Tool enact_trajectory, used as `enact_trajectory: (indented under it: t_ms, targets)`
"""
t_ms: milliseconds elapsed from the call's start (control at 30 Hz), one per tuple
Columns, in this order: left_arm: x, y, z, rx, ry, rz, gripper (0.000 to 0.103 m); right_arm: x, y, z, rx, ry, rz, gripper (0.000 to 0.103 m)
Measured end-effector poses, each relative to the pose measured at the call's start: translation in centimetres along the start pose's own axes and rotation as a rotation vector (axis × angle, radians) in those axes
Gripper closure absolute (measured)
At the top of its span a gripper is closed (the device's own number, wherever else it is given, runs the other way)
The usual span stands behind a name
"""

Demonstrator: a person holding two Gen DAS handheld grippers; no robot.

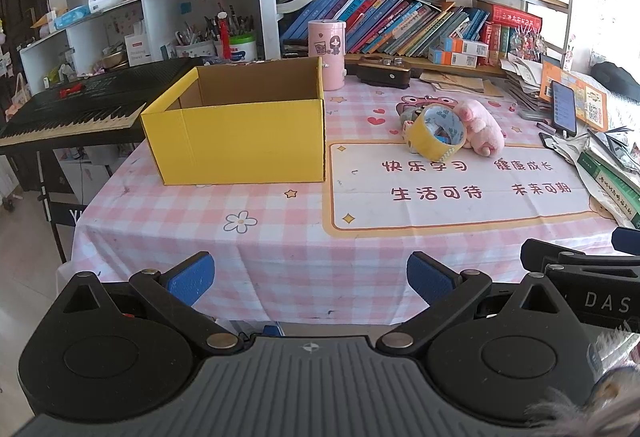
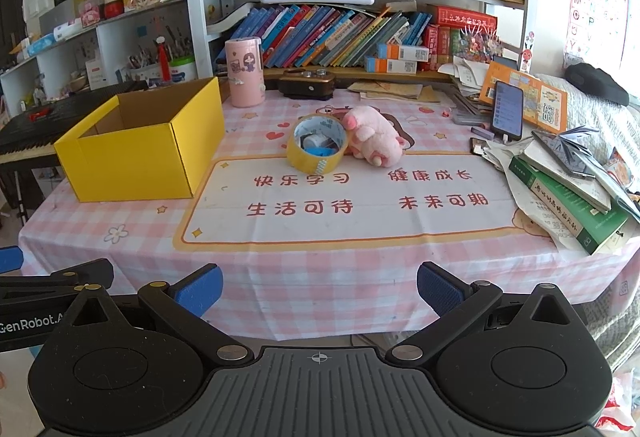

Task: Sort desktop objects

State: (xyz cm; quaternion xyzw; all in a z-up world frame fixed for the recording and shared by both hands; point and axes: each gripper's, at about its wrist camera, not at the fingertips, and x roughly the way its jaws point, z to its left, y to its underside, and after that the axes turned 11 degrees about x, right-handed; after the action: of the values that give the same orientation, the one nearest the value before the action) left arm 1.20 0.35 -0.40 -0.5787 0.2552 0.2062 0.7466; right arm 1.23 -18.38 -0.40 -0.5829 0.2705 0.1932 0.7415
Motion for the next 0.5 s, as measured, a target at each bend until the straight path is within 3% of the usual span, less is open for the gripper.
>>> enact_trajectory:
  t_ms: [500]
  targets:
    - [0.1, 0.6, 1.2, -0.005, -0.004, 0.014, 0.000, 0.1, 0.3, 0.6, -0.001, -0.006, 0.010, 0.000]
